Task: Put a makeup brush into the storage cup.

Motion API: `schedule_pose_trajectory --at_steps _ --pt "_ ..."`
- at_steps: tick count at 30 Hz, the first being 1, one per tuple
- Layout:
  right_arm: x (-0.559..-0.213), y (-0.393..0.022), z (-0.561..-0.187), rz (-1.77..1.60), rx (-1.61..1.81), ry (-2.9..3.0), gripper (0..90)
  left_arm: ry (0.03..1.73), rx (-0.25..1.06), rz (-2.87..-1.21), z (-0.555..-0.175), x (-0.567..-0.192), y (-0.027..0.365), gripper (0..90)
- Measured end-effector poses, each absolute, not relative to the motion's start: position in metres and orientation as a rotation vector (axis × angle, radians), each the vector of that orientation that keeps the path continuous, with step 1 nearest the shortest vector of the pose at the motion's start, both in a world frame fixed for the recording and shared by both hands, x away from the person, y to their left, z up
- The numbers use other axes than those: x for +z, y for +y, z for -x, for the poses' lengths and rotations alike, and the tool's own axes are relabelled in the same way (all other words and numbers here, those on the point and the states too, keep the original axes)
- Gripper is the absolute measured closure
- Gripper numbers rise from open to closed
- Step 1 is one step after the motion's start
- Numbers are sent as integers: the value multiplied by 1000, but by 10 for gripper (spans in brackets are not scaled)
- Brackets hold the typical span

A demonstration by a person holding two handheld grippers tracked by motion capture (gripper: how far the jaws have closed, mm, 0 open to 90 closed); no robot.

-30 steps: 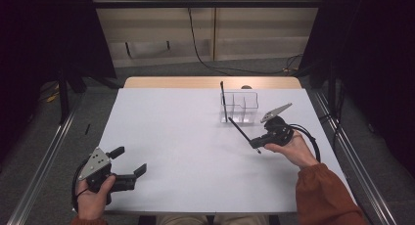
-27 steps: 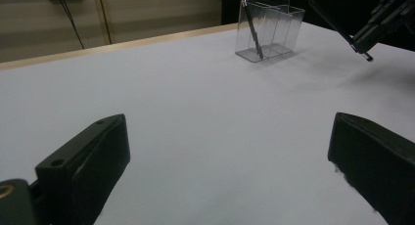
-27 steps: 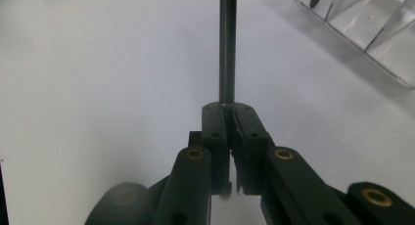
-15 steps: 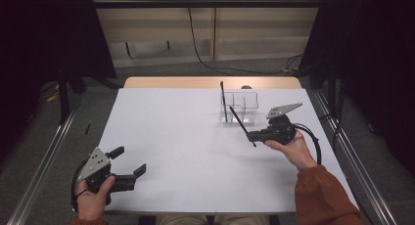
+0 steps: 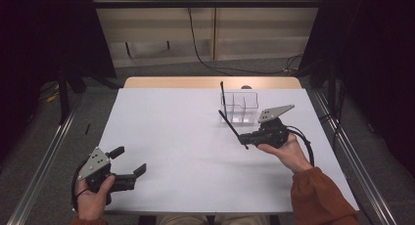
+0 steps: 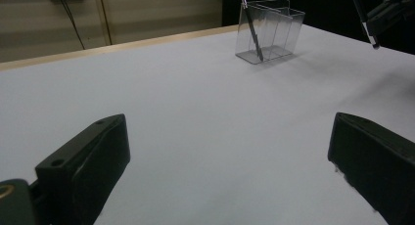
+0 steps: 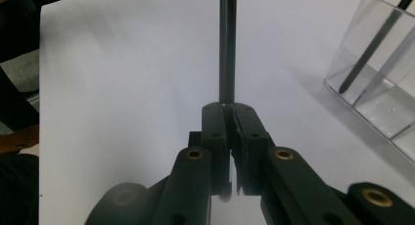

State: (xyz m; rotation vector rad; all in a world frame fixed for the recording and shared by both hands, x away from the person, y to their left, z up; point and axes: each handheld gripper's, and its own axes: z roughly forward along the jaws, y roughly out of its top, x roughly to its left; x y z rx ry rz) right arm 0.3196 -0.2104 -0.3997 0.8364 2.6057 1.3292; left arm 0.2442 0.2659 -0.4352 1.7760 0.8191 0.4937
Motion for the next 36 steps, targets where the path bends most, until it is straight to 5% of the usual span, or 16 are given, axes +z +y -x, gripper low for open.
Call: schedule_pose_trajectory --at_steps 36 --pt "-393 -147 -318 -578 989 2928 849 767 436 -1818 -247 -434 257 21"
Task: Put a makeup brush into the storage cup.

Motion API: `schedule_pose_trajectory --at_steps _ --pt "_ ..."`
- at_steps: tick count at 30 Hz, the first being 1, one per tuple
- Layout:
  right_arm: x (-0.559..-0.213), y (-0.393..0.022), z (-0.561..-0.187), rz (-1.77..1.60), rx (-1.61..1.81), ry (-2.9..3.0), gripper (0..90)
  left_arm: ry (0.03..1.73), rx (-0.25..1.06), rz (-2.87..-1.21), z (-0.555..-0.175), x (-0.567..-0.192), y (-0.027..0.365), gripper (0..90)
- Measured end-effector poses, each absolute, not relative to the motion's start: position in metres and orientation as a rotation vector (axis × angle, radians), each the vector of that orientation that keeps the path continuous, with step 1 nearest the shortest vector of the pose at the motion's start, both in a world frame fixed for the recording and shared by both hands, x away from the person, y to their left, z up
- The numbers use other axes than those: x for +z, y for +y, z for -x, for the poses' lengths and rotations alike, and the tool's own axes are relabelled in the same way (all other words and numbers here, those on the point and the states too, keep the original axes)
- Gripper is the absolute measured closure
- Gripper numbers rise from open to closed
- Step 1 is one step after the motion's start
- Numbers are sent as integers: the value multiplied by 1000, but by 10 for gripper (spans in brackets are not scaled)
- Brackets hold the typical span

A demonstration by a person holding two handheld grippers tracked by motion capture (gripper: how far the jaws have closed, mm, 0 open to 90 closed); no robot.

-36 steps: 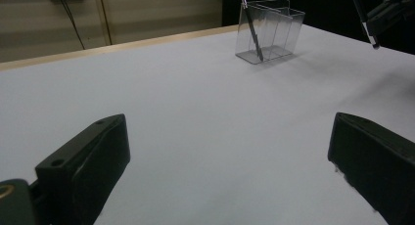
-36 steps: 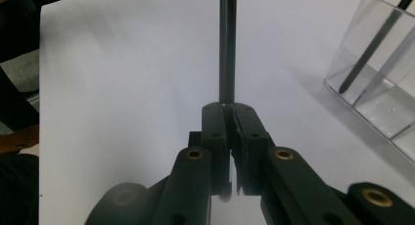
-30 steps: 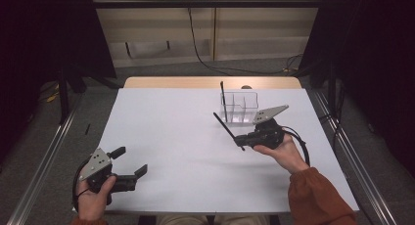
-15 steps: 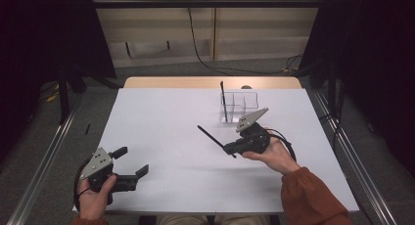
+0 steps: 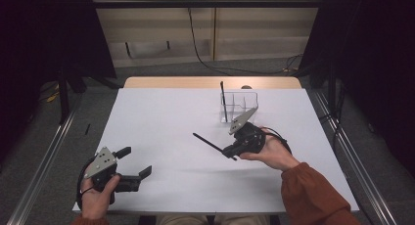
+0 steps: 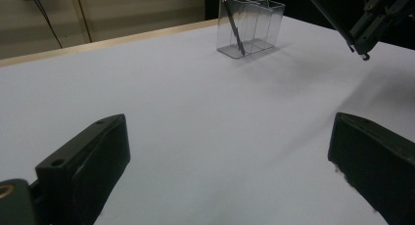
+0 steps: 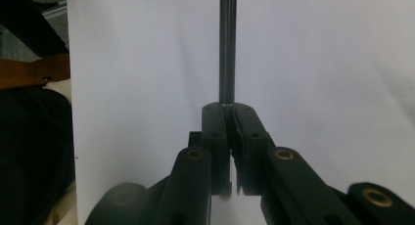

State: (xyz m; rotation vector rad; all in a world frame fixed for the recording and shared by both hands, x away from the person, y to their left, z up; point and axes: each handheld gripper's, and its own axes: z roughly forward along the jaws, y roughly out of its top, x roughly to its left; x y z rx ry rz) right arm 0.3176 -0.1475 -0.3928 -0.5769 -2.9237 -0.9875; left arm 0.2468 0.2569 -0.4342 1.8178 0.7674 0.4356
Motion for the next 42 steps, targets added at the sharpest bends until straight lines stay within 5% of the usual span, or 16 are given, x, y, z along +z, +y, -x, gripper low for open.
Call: schedule_pose_trajectory --at_steps 42 --pt "-398 -117 -323 400 -520 -2984 849 653 422 -1884 -268 -395 224 21"
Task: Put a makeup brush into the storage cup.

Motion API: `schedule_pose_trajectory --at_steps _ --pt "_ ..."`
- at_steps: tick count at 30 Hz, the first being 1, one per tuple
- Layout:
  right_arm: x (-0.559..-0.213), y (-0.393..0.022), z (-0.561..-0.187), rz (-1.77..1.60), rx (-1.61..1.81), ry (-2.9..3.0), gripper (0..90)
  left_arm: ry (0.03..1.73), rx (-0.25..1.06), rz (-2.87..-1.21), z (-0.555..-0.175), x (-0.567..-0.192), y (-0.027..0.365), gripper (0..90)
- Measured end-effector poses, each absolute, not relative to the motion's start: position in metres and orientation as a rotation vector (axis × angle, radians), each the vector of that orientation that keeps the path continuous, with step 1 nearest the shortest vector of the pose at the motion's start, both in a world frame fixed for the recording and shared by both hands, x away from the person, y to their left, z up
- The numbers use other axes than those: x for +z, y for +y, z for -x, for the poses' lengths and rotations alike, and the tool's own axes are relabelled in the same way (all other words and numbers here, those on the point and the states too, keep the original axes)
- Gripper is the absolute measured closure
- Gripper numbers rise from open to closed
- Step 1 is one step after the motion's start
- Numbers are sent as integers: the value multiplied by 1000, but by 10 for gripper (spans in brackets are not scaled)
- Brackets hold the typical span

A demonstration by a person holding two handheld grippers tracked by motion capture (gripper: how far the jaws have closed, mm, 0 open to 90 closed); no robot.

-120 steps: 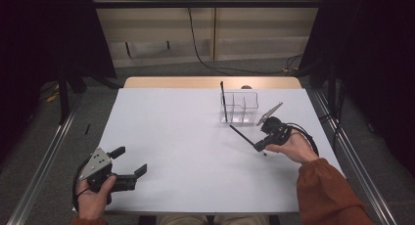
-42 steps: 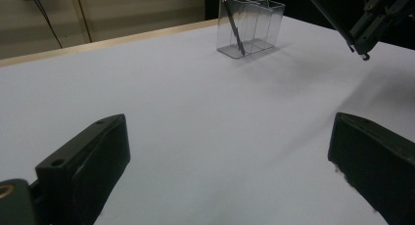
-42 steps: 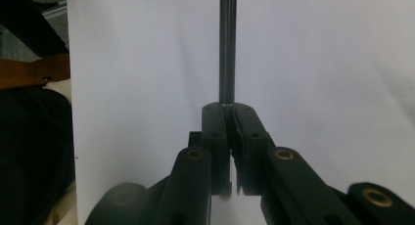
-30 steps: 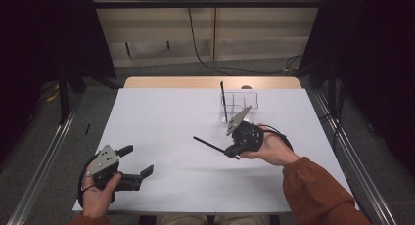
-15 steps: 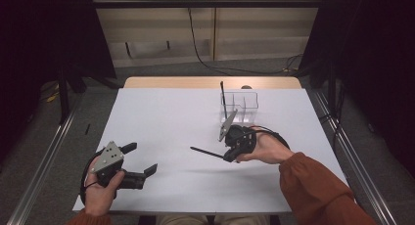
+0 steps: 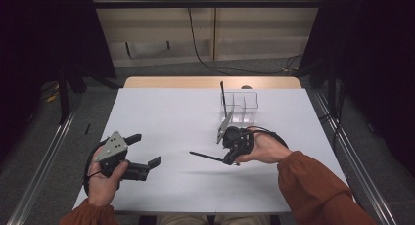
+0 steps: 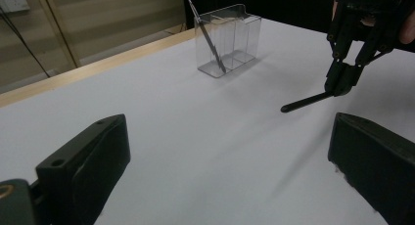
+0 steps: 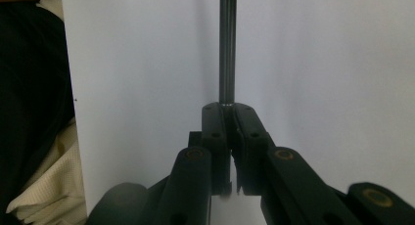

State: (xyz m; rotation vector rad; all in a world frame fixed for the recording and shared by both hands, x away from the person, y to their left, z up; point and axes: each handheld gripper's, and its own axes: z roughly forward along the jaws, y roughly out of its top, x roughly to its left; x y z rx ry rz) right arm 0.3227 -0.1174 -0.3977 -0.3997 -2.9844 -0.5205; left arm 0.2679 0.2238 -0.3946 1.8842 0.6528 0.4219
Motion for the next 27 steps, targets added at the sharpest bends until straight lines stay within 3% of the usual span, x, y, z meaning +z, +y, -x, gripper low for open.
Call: schedule_pose_trajectory --at_steps 27 --pt "-390 -109 -323 302 -476 -3010 848 495 247 -2039 -293 -376 178 20"
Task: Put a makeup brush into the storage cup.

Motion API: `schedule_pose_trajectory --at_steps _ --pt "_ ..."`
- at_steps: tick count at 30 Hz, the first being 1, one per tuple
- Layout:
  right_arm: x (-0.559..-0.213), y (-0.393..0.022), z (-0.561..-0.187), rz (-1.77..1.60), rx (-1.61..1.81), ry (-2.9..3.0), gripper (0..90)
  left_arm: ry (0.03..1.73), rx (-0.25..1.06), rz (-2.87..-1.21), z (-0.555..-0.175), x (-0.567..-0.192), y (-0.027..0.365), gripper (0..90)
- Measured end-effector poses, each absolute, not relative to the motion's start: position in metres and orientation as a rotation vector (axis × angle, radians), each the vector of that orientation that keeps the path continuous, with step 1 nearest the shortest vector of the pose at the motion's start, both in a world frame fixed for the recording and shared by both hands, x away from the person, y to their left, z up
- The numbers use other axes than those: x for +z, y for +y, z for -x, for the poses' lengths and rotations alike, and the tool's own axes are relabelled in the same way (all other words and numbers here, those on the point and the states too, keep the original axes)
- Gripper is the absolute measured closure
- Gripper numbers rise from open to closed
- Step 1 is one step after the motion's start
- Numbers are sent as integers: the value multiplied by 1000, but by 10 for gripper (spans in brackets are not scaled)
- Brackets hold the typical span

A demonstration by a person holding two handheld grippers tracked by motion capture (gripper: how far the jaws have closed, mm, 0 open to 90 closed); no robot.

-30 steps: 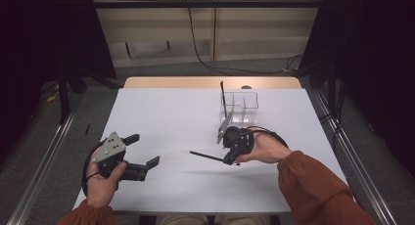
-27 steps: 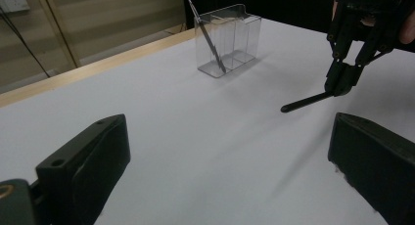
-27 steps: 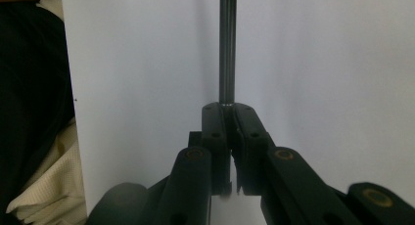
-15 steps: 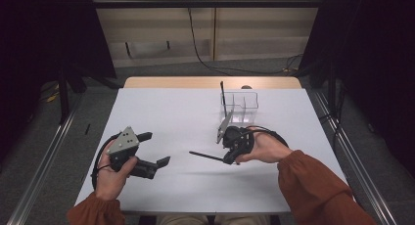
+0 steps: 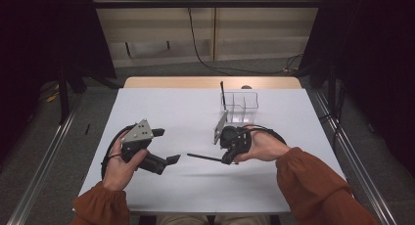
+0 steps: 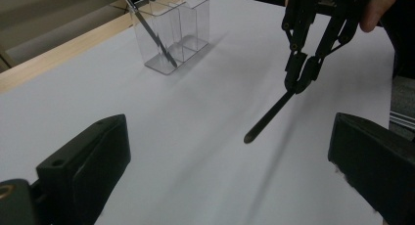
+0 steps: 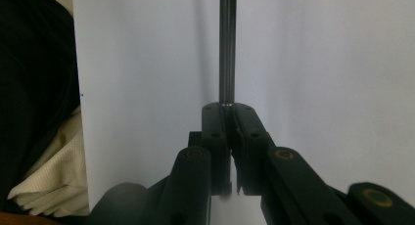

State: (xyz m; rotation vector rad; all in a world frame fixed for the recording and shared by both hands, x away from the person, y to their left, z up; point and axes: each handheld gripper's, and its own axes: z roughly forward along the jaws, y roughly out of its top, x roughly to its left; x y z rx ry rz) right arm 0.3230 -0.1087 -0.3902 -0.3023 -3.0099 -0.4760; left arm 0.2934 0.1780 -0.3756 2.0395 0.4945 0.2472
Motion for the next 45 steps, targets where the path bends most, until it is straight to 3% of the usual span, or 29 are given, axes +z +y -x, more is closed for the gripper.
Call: schedule_pose_trajectory --at_steps 16,27,42,45 --pt "-386 -96 -323 234 -448 -3010 847 424 116 -2147 -306 -373 150 27" --pt "-388 -94 -323 186 -375 -3011 847 325 -28 -2400 -311 -387 128 37" --pt "-389 -88 -323 152 -330 -3018 847 282 -29 -2546 -314 -394 114 89" --pt "-389 -88 -324 152 -338 -3018 847 269 -20 -2569 -315 -395 114 154"
